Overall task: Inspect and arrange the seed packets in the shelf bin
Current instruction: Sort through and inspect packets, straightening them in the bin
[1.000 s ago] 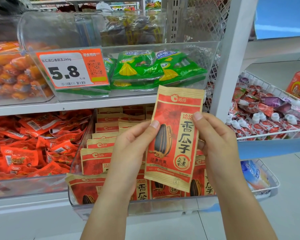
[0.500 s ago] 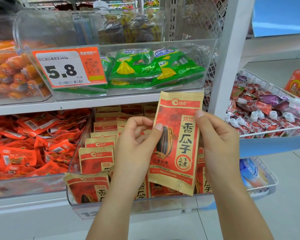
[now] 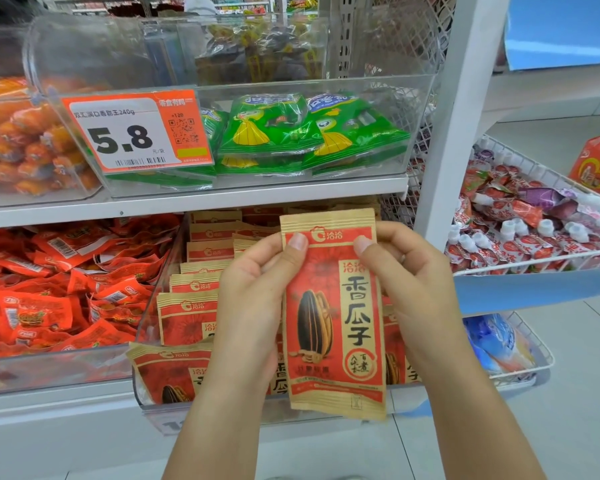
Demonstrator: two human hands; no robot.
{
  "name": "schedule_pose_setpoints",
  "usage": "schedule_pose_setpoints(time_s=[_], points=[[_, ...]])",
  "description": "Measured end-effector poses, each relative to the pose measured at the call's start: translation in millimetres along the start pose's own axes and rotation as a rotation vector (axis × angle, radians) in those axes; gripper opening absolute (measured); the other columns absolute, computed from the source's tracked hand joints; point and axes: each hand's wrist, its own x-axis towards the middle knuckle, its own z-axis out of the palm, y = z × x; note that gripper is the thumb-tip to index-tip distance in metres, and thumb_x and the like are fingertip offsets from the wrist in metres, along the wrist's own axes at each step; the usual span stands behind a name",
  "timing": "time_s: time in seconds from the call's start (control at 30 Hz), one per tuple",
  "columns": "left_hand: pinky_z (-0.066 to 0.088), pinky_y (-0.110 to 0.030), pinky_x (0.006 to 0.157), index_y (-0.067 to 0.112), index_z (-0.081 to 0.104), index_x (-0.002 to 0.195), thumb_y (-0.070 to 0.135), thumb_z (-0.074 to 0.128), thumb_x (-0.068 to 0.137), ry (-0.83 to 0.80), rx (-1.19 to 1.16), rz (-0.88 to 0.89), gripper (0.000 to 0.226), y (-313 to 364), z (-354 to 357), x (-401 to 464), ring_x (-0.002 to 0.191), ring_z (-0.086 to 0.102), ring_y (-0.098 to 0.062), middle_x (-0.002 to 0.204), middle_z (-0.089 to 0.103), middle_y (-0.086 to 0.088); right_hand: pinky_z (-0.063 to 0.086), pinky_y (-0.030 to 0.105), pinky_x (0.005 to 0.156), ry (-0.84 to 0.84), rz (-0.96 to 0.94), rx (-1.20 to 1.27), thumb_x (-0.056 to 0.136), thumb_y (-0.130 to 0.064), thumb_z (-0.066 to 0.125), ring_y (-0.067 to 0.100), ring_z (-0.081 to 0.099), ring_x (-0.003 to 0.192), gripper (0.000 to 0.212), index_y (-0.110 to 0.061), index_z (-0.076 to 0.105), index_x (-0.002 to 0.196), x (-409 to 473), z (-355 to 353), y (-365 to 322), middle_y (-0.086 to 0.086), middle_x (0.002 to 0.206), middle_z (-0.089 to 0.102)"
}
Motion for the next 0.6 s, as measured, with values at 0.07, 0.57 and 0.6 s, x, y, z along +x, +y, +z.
schedule_pose_setpoints(time_s=[0.07,0.57,0.6], points=[[0.059,-0.029,0.063,0.010,0.073,0.098,0.022,0.063,0.083,-0.039,0.021,-0.010,0.022,-0.7,0.2,-0.3,0.076,0.074,-0.024,0.091,0.076,-0.013,0.057,0.025,0.064,-0.028,0.017,0.056,0.081,-0.016,0.068,0.014,0.070,0.074,0.014,-0.017,0.070,0.094,1.2,-2.2,1.7,0.001,0.082,0.074],[0.059,-0.030,0.058,0.010,0.070,0.092,0.020,0.065,0.080,-0.021,0.007,0.046,0.017,-4.6,6.5,-2.5,0.069,0.072,-0.022,0.083,0.076,-0.012,0.051,0.020,0.049,0.050,0.114,0.293,0.071,-0.012,0.077,0.008,0.061,0.055,0.021,-0.016,0.061,0.084,4.8,-11.0,-3.0,-0.004,0.068,0.066],[0.058,-0.029,0.057,0.011,0.070,0.090,0.021,0.065,0.079,0.010,-0.002,0.064,0.015,-3.3,6.1,-1.9,0.068,0.072,-0.020,0.081,0.076,-0.010,0.051,0.020,0.052,0.025,0.119,0.277,0.072,-0.012,0.077,0.008,0.063,0.059,0.024,-0.016,0.060,0.089,5.7,-13.6,-2.0,-0.004,0.072,0.068]])
